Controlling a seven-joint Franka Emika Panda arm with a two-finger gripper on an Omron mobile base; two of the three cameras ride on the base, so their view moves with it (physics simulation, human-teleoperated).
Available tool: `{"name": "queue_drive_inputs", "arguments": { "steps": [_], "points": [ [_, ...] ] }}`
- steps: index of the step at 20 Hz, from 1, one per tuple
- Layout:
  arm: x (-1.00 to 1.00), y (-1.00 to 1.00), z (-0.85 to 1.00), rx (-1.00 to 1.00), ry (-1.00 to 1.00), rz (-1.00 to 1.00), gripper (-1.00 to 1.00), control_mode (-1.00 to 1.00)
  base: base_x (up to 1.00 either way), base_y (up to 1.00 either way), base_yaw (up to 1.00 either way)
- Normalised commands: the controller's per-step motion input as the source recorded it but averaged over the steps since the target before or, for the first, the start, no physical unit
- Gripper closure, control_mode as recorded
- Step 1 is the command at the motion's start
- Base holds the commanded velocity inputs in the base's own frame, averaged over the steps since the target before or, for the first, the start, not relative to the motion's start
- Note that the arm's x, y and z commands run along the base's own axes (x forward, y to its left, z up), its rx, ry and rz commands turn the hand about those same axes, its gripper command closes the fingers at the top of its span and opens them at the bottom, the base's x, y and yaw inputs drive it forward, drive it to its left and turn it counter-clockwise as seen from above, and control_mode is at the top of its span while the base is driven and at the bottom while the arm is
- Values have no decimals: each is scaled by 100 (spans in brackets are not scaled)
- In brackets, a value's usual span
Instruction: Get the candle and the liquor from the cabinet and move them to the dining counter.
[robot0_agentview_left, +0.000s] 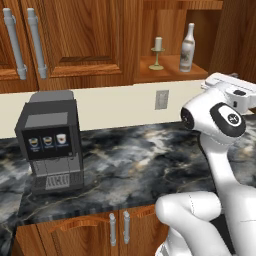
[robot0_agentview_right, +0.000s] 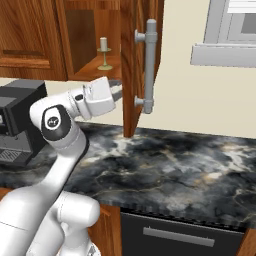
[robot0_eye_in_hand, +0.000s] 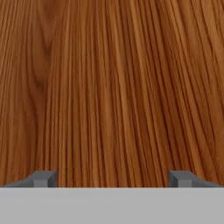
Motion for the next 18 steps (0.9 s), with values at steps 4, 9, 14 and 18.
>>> {"name": "queue_drive_inputs", "arguments": {
  "steps": [4,9,14,18],
  "points": [
    [0,59,2,1,7,30,-100,-100,0,0,0],
    [0,36,13,7,15,37,-100,-100,0,0,0],
    [2,17,21,10,15,36,-100,-100,0,0,0],
    [7,29,33,15,21,31,-100,-100,0,0,0]
  ]
}}
